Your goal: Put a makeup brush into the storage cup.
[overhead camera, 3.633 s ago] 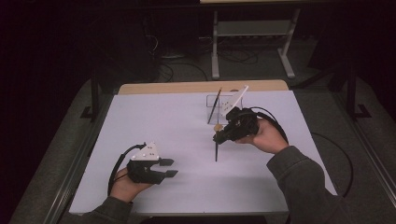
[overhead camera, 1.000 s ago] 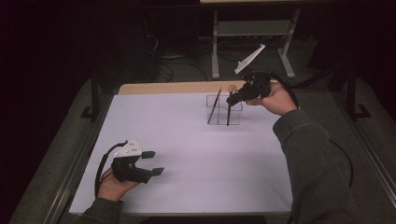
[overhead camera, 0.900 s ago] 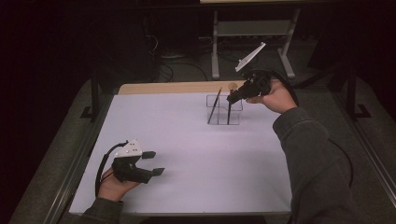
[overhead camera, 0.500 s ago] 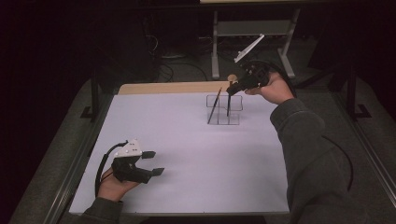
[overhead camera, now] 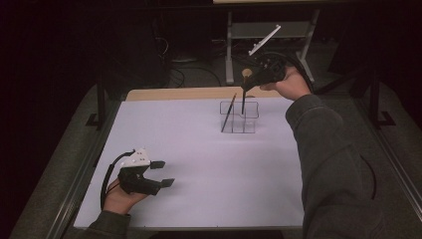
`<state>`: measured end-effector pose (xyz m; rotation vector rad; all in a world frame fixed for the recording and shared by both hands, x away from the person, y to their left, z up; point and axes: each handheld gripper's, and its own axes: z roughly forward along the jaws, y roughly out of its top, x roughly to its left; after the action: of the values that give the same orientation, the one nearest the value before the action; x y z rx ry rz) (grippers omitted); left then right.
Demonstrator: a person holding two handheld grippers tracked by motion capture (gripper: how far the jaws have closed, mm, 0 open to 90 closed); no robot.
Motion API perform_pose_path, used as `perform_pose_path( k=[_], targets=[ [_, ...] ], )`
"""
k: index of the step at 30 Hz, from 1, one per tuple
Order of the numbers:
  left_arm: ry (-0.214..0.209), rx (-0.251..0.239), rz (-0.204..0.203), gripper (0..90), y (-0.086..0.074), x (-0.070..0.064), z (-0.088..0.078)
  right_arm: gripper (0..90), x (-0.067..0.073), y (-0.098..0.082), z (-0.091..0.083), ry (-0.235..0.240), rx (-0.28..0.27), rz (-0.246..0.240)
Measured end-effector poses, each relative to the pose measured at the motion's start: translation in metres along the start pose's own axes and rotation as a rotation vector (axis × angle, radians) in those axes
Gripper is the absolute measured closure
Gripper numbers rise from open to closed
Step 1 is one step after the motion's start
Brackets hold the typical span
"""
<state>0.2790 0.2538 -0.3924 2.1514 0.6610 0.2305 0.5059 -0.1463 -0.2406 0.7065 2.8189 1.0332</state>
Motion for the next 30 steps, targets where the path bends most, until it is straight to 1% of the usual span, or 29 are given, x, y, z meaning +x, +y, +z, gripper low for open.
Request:
perform_pose_path(
  k=[6, 8, 9, 10, 12, 13, 15, 16, 17, 19, 20, 22, 26, 27, 28, 29, 30],
  targets=[
    [0.000, -0.003, 0.005, 28.4, 0.000, 0.001, -0.001, 82.8, -0.005, 0.006, 0.002, -0.010, 0.009, 0.006],
    [0.000, -0.006, 0.004, 28.4, 0.000, 0.001, -0.001, 82.8, -0.006, 0.008, 0.003, -0.013, -0.006, 0.008],
    [0.000, -0.004, 0.005, 28.4, 0.000, 0.001, -0.001, 82.8, -0.006, 0.008, 0.004, -0.016, -0.005, 0.003],
    [-0.001, -0.004, 0.006, 28.5, 0.000, 0.001, -0.001, 82.8, -0.007, 0.008, 0.005, -0.016, -0.001, 0.009],
    [-0.002, -0.001, 0.008, 28.5, 0.000, 0.001, -0.001, 82.8, -0.008, 0.008, 0.007, -0.014, -0.004, 0.004],
    [-0.002, -0.002, 0.008, 28.4, 0.000, 0.001, -0.001, 82.8, -0.008, 0.008, 0.008, -0.014, 0.004, 0.015],
    [-0.001, -0.004, 0.013, 28.4, 0.000, 0.001, -0.001, 82.8, -0.009, 0.008, 0.011, -0.013, 0.008, 0.018],
    [-0.001, -0.005, 0.006, 28.2, 0.000, 0.001, -0.002, 82.8, -0.010, 0.008, 0.012, -0.019, 0.010, 0.011],
    [0.000, -0.005, 0.008, 28.1, 0.000, 0.001, -0.002, 82.8, -0.010, 0.008, 0.013, -0.021, 0.014, 0.018],
    [0.000, -0.004, 0.006, 27.9, 0.000, 0.001, -0.002, 82.8, -0.011, 0.008, 0.015, -0.022, 0.015, 0.016],
    [0.000, -0.003, 0.007, 27.8, 0.000, 0.001, -0.002, 82.8, -0.011, 0.008, 0.016, -0.023, 0.019, 0.026],
    [0.002, 0.000, 0.014, 27.7, 0.000, 0.001, -0.002, 82.8, -0.012, 0.007, 0.017, -0.026, 0.019, 0.024],
    [0.004, -0.007, -0.006, 27.8, -0.001, 0.000, -0.003, 82.8, -0.013, 0.007, 0.019, -0.032, 0.027, 0.032],
    [0.007, -0.007, -0.002, 27.8, 0.000, 0.000, -0.004, 82.8, -0.013, 0.007, 0.019, -0.031, 0.023, 0.032],
    [0.007, -0.011, -0.005, 27.8, 0.000, 0.000, -0.004, 82.8, -0.013, 0.007, 0.020, -0.033, 0.022, 0.032],
    [0.004, -0.021, -0.015, 27.8, -0.001, 0.000, -0.004, 82.8, -0.014, 0.007, 0.020, -0.033, 0.023, 0.031],
    [0.005, -0.022, -0.014, 27.8, -0.001, 0.000, -0.004, 82.8, -0.014, 0.007, 0.021, -0.032, 0.026, 0.033]
  ],
)
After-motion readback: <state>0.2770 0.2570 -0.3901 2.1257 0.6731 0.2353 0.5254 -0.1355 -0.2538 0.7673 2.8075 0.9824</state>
